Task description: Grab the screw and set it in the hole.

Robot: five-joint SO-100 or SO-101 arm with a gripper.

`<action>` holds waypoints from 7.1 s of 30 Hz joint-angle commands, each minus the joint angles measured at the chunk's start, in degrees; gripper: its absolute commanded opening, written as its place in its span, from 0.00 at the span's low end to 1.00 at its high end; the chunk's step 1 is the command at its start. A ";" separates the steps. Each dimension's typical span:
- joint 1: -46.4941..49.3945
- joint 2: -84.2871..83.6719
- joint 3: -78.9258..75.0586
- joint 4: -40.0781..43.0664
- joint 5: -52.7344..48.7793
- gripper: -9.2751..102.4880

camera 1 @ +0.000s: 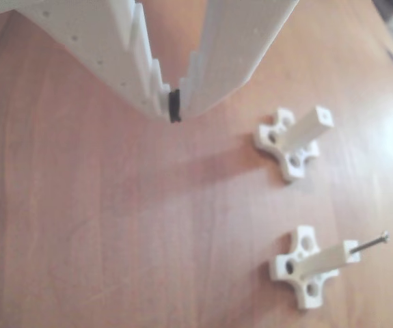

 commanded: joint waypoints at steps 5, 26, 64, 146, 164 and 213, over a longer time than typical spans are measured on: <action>-0.97 -16.00 -17.58 -0.35 1.05 0.04; 2.72 -44.82 -42.36 -3.78 2.11 0.09; 6.42 -72.95 -66.71 2.29 3.34 0.16; 6.59 -86.66 -71.37 1.49 4.75 0.19; 6.77 -88.42 -71.63 0.00 4.92 0.19; 7.73 -89.47 -71.54 -2.11 4.39 0.16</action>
